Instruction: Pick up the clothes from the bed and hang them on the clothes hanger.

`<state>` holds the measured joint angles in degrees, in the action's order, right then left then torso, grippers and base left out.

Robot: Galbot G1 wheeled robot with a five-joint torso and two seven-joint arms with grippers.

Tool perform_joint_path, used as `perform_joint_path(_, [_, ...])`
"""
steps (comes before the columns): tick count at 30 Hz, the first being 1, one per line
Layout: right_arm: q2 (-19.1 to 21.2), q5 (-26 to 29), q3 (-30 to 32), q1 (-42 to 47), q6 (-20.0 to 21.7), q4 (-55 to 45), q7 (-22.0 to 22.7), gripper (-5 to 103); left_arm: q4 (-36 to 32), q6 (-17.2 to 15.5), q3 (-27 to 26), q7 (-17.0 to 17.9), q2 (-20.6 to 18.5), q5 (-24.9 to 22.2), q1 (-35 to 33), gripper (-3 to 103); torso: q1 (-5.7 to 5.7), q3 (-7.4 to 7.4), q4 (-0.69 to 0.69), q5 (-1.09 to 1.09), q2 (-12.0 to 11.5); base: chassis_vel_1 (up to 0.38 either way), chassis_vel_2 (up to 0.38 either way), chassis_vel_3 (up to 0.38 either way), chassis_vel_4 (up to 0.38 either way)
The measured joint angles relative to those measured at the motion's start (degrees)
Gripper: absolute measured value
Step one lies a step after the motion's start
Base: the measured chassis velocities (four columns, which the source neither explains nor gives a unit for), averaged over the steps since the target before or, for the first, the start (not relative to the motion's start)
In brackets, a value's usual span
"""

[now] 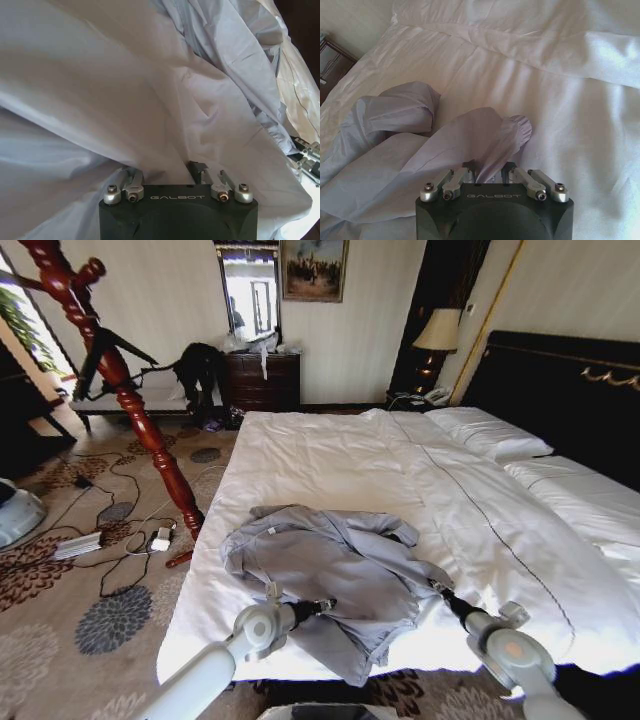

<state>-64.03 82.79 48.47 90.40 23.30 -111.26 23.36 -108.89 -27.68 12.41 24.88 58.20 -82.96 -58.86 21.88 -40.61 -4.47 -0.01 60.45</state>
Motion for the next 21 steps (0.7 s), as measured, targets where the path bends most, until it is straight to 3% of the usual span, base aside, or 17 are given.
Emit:
perform_joint_path(1, [0.04,-0.01,0.00,0.10,-0.01,-0.24,-0.03,22,-0.62,0.00,-0.49,0.00,-0.60,0.13,-0.86,32,0.00,0.00,0.00,0.00,0.00,0.000,0.000,0.000,0.000])
perform_joint_path(2, [0.04,-0.01,0.00,0.10,-0.01,-0.24,-0.03,22,-0.62,0.00,-0.49,0.00,-0.60,0.13,-0.86,32,0.00,0.00,0.00,0.00,0.00,0.000,0.000,0.000,0.000])
perform_joint_path(5, [-0.02,0.14,0.00,0.33,-0.02,-1.13,0.02,6,-2.02,-0.05,-1.87,-0.02,-1.70,0.42,-2.87,22,0.00,0.00,0.01,0.00,0.01,0.000,0.000,0.000,0.000])
perform_joint_path(9, [-0.19,0.20,-0.05,1.50,-0.02,-3.02,0.16,1,-3.50,-0.04,-3.99,0.02,-2.54,0.53,-4.49,11,-0.01,0.00,0.02,0.00,0.01,0.000,0.000,0.000,0.000])
perform_joint_path(10, [-0.29,-0.10,-0.12,3.08,0.00,-5.00,0.61,1,-4.83,0.06,-5.61,0.34,-3.36,0.37,-5.46,2,0.00,0.00,0.01,-0.01,0.01,0.000,0.000,0.000,0.000])
perform_joint_path(13, [-0.81,-1.13,-0.18,5.05,0.43,-7.56,1.71,0,-6.57,0.11,-7.15,0.67,-4.79,-0.25,-6.48,1,-0.01,0.00,0.00,-0.02,0.01,0.000,0.000,0.000,0.000])
perform_joint_path(15, [-2.47,-1.52,-0.13,8.35,1.13,-12.16,4.14,0,-10.66,0.12,-10.76,0.89,-9.65,-1.55,-9.56,0,-0.01,0.00,0.00,-0.01,0.01,0.000,0.000,0.000,0.000])
perform_joint_path(21, [-3.20,0.55,0.80,11.97,1.72,-17.49,7.65,0,-16.58,-0.06,-16.81,1.04,-16.36,-3.05,-16.66,0,-0.01,0.01,0.02,-0.01,0.01,0.000,0.000,0.000,0.000])
